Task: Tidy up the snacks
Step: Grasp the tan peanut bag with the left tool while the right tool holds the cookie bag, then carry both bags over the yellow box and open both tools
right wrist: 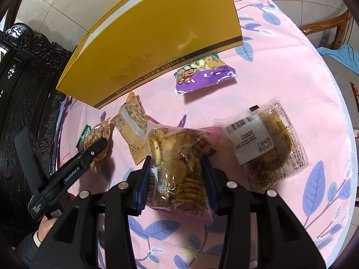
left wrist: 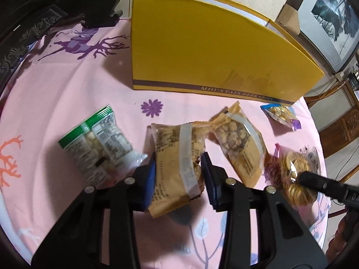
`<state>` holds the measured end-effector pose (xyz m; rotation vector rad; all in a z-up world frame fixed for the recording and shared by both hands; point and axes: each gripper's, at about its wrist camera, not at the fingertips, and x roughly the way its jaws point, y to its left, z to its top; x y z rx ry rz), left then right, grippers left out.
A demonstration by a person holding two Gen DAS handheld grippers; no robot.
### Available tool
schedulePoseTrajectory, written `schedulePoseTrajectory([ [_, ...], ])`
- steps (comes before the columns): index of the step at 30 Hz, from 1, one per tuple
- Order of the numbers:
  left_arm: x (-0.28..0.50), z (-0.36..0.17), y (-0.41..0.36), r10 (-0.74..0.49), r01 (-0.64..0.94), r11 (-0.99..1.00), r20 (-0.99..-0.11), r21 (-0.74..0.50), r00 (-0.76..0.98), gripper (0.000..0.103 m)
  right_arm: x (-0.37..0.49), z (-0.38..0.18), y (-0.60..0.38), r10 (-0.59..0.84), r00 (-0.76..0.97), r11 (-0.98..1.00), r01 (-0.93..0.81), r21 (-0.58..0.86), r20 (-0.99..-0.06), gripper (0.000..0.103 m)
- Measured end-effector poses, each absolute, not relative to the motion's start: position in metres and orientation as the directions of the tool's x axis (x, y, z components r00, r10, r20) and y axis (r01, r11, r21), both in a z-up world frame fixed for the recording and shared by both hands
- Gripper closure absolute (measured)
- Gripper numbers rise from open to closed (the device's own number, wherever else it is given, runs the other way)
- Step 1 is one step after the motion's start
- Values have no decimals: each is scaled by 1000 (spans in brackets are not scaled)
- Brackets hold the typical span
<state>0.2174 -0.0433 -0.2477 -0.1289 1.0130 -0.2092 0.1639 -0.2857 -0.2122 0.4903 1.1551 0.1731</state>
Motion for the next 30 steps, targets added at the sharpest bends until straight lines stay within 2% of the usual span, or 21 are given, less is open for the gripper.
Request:
schedulePoseTrajectory([
  [17,182,-188,-45,-234,147,972,-770,-182,593,64,148,-162,-278,368,500,894,42,446,-784,59],
  [30,208,-72,-30,-274,168,958,-576,-232,770,64,188,-57,-276,377,701,899,-118,422,-606,59],
])
